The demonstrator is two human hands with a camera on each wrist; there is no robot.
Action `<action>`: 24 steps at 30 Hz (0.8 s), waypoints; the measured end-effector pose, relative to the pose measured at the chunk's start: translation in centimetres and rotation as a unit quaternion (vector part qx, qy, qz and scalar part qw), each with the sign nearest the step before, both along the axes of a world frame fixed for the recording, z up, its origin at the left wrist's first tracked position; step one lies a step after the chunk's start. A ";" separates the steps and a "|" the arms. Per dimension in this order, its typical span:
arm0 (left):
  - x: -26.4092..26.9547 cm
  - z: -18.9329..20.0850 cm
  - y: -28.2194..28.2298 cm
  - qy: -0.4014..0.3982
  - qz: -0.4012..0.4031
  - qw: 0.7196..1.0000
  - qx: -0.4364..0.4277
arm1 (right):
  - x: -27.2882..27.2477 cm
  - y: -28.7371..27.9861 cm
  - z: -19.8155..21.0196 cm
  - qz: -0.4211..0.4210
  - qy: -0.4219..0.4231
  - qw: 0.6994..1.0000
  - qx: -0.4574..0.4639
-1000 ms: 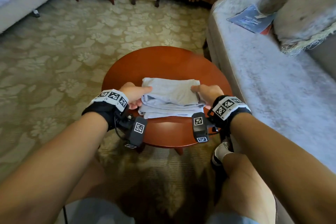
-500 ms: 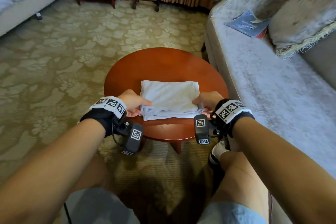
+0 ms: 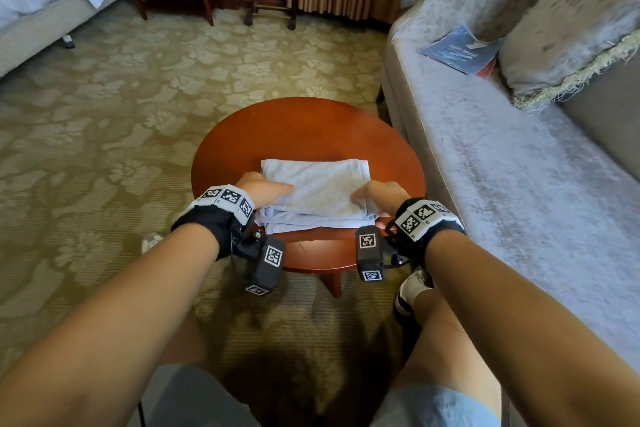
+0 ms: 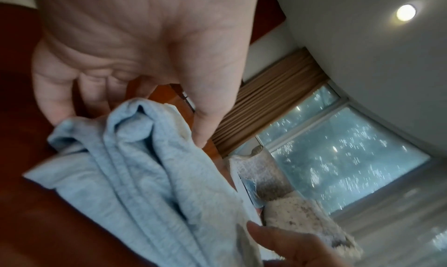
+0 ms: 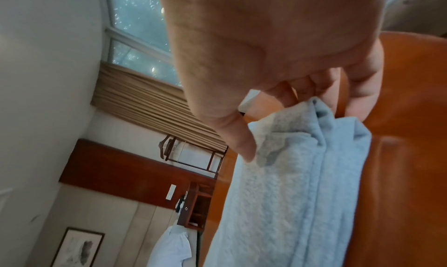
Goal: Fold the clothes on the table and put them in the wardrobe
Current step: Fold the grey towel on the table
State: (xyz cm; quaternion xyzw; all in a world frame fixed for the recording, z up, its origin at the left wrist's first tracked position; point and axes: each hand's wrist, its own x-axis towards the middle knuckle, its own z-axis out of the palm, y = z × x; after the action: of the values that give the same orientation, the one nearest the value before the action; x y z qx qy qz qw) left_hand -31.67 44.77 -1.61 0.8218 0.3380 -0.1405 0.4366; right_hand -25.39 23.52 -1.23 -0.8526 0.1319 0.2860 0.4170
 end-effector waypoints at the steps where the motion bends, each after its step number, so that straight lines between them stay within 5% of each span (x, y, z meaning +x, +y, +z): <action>1: 0.0 0.1 0.0 -0.006 0.010 1.000 -0.008 | 0.0 0.0 -0.1 -0.024 0.008 0.999 0.033; 8: 0.4 -1.7 0.1 0.019 0.029 0.998 -0.060 | 0.4 0.0 -1.2 -0.032 0.029 0.998 0.046; 13: 0.4 -0.8 -1.6 -0.066 0.021 0.992 -0.102 | -0.4 -2.0 -0.8 -0.077 0.020 0.988 0.135; 17: 1.4 0.9 -4.3 -0.118 0.031 0.976 -0.179 | -1.8 -5.7 0.4 -0.141 -0.002 0.957 0.253; 24: 3.1 5.4 -14.0 -0.161 -0.086 0.942 -0.282 | -4.6 -15.5 3.4 -0.247 -0.047 0.906 0.342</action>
State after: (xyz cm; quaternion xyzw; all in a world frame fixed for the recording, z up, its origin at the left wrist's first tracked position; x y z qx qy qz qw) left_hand -28.54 30.80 3.76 0.7025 0.1377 -0.1328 0.6855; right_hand -29.96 8.03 2.21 -0.6103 0.2133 0.1611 0.7457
